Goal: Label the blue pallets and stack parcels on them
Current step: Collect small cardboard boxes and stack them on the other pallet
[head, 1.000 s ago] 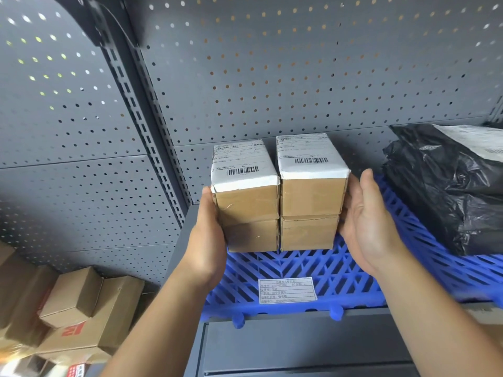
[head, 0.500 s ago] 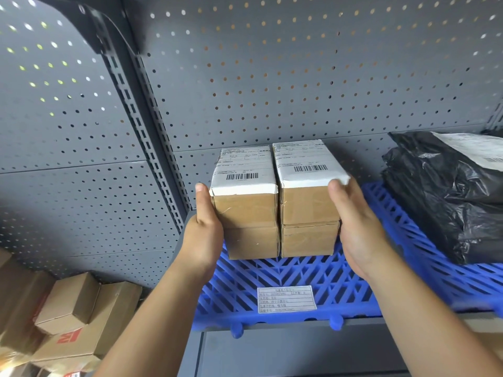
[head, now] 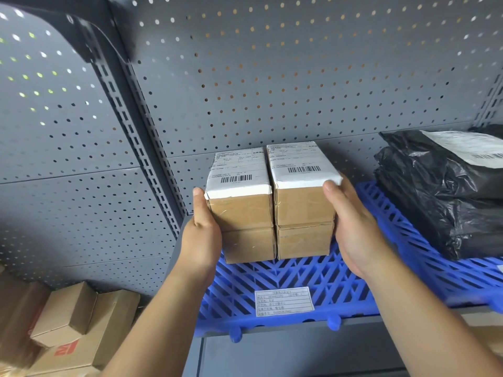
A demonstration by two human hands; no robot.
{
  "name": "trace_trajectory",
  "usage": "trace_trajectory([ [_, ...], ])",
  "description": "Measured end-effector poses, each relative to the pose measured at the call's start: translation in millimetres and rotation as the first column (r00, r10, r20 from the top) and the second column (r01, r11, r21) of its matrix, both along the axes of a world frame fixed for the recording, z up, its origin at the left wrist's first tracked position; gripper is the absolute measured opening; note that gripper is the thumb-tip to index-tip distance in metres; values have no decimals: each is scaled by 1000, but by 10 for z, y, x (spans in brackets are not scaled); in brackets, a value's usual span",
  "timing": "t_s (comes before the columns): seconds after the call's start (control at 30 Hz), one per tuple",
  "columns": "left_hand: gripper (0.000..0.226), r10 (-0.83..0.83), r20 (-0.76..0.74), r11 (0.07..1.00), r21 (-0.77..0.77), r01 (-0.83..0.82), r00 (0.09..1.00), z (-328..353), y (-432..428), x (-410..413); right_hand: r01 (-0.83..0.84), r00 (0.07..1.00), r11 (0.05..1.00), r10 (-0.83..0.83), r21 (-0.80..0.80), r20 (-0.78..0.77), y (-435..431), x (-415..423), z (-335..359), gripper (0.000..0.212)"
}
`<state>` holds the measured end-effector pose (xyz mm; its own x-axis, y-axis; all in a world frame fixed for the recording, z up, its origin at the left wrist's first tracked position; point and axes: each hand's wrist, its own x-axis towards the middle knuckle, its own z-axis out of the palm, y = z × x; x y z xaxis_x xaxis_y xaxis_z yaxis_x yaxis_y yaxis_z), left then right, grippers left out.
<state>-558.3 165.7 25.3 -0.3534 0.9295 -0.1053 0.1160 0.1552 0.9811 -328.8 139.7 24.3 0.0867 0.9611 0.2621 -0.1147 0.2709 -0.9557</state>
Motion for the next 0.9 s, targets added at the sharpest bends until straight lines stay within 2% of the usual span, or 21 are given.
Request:
trace_trajectory([
  [0.07, 73, -52, 77, 999, 17, 50, 996, -13, 22, -4, 3, 1000, 1000, -3, -3, -3, 12, -8, 0, 43],
  [0.17, 68, -115, 178, 993, 49, 108, 977, -8, 30, -9, 19, 1000, 1000, -19, -10, -16, 27, -20, 1, 41],
  [0.43, 55, -60, 205, 996, 74, 46, 977, 1, 7, 42, -20, 1000, 999, 20, -34, 16, 2, 7, 16, 60],
  [0.63, 54, -71, 217, 991, 126, 44, 974, -25, -81, 54, 0, 998, 1000, 2, -31, 56, -99, 89, 90, 89],
  [0.7, 48, -72, 206, 985, 168, 37, 976, -11, -149, 94, -3, 999, 999, 4, -40, 41, -146, 132, 121, 95],
  [0.83, 36, -25, 138, 976, 216, -6, 990, 58, -334, 164, 3, 999, 999, -1, -52, 45, -246, 197, 163, 93],
  [0.9, 40, 16, 125, 970, 241, -46, 992, 66, -417, 172, 13, 997, 999, -10, -52, 71, -295, 227, 169, 90],
])
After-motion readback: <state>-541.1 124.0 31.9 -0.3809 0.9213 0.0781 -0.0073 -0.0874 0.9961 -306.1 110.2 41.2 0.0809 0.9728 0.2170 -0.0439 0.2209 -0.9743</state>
